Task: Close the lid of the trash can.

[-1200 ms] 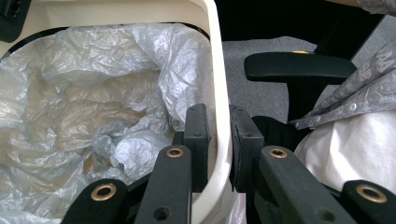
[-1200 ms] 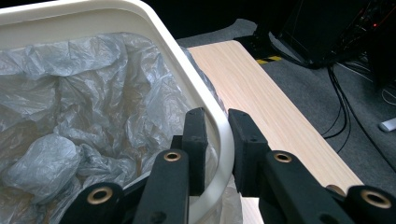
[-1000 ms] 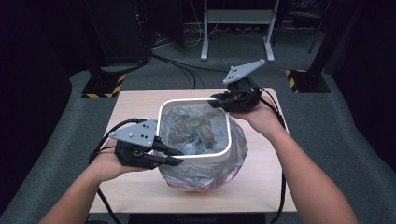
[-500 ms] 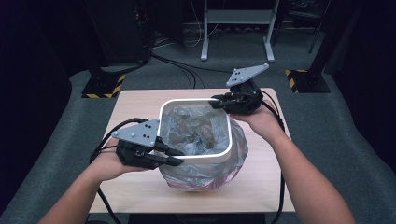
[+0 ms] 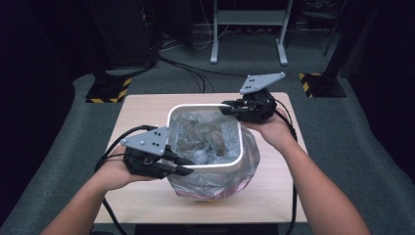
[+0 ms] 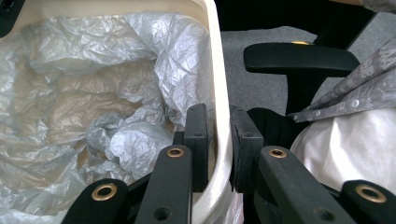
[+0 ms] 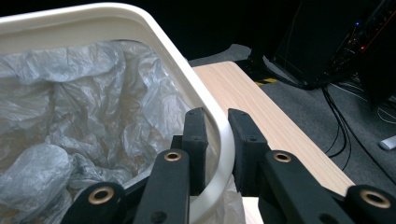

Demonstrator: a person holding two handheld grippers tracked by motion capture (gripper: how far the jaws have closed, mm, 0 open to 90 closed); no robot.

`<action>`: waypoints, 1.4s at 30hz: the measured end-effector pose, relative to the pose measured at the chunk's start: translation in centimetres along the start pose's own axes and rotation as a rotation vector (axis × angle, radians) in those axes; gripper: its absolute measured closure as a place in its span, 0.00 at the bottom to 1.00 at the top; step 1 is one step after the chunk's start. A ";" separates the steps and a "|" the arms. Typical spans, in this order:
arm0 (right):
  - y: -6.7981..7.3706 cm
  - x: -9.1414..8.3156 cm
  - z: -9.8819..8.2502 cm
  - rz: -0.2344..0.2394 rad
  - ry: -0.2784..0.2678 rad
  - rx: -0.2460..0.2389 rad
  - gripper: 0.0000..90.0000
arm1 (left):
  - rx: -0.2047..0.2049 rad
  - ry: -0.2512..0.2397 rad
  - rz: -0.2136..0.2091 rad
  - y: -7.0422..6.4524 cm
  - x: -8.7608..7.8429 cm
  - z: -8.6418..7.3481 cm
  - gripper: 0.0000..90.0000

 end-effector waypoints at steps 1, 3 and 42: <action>0.0 0.1 -0.1 0.002 -0.003 0.004 0.86 | 0.000 0.001 0.000 0.0 0.0 0.0 0.89; -0.1 0.1 -0.1 0.005 -0.004 0.007 0.86 | -0.002 -0.001 -0.001 0.1 0.0 0.0 0.89; 0.5 -0.2 -0.1 0.015 0.051 0.060 0.76 | -0.072 -0.029 -0.024 0.6 -0.9 -1.1 0.59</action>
Point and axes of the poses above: each handheld gripper's, and its own axes: x roughly forward along the jaws, z roughly out of its top, y roughly to its left, the point moved 2 cm from there along x, roughly forward along the jaws, and after that the axes turned 8 degrees about y, right-handed, at the moved point
